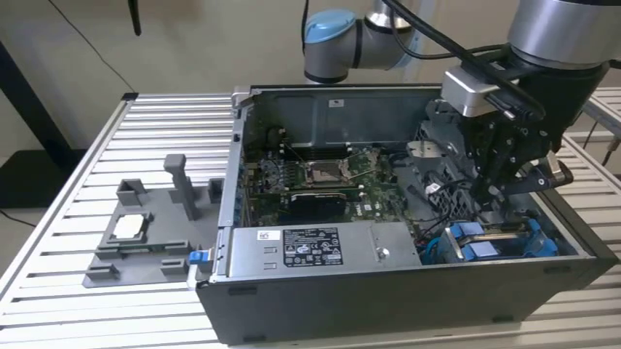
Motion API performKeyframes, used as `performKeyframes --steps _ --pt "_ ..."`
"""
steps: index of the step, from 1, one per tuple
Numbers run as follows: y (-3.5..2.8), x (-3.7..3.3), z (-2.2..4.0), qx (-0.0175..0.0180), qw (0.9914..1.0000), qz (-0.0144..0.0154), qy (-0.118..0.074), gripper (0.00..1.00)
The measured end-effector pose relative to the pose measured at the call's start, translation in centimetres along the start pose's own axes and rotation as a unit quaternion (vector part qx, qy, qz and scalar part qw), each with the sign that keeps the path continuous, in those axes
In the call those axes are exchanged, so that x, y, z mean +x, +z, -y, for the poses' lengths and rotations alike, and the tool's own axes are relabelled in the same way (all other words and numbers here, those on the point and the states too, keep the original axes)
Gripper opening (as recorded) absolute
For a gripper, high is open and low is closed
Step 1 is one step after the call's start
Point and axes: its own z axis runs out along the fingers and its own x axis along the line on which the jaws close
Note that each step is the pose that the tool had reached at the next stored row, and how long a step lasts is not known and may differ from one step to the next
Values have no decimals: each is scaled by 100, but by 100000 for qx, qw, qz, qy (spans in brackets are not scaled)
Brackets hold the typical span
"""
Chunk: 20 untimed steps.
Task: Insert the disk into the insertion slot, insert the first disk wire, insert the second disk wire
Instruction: 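Insert the second disk wire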
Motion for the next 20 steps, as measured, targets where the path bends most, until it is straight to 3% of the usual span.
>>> performKeyframes --steps 6,14,16,17,20 --pt "6 64 14 -209 99999 134 252 16" --pt "9 188 49 -1214 99992 327 305 16" --pt "15 204 69 -1305 99990 368 333 16" --pt "22 210 74 -1264 99989 616 388 16" --pt "38 219 76 -956 99967 2282 731 16"
